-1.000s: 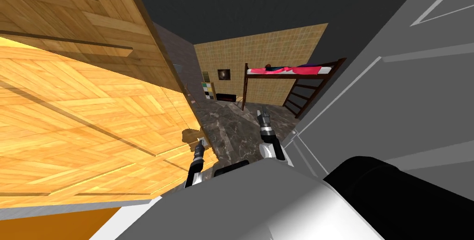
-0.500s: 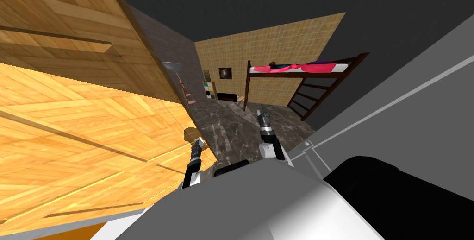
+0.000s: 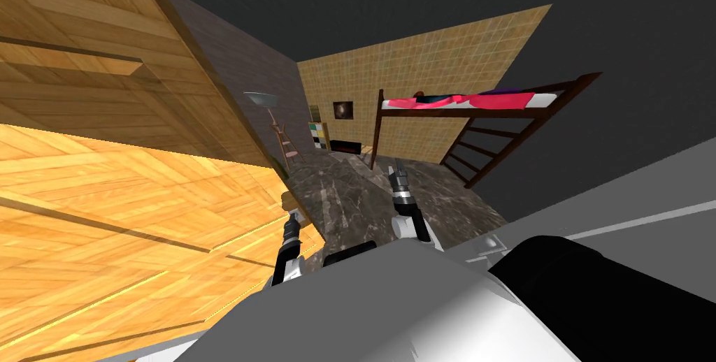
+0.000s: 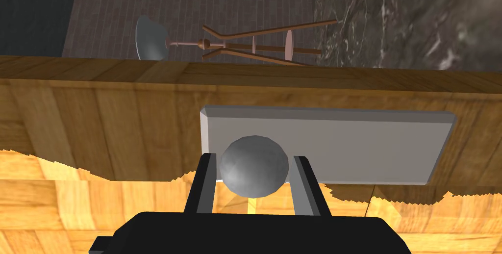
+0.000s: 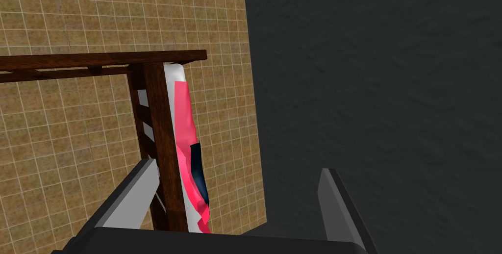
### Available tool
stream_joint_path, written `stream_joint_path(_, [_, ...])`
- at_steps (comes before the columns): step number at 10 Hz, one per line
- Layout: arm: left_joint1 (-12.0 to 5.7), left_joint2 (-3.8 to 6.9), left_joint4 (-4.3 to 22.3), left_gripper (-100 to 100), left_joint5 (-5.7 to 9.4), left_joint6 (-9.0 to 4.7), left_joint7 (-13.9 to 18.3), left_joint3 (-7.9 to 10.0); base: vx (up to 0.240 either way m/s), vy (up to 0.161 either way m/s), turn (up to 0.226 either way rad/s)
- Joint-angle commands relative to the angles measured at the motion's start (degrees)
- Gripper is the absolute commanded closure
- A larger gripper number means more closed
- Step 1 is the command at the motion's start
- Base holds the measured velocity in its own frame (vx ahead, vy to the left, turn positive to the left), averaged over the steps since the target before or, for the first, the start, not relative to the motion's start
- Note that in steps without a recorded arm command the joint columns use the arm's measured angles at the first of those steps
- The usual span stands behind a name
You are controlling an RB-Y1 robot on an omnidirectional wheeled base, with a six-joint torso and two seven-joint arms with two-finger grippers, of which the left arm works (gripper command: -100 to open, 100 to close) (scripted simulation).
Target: Push the door open
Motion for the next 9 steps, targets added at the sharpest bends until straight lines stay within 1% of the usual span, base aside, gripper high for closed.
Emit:
stream_joint_path(1, [-0.29, 0.13, -0.04, 100, 0.54, 0.00, -0.17, 1.07, 0.184, -0.052, 0.060])
stream_joint_path(2, [-0.14, 0.02, 0.44, 100, 0.31, -0.19, -0.10, 0.61, 0.083, -0.019, 0.030])
stream_joint_path(3, [-0.17, 0.39, 0.43, 100, 0.89, -0.28, -0.39, 1.66, 0.138, -0.019, 0.032])
stream_joint_path(6, [-0.15, 0.73, 0.49, 100, 1.79, -0.31, -0.92, 3.26, 0.211, -0.026, 0.052])
stream_joint_path(7, [-0.14, 0.84, 0.53, 100, 2.33, -0.33, -1.24, 4.21, 0.244, -0.006, 0.080])
stream_joint_path(9, [-0.12, 0.92, 0.59, 100, 3.05, -0.35, -1.68, 5.51, 0.241, -0.034, 0.061])
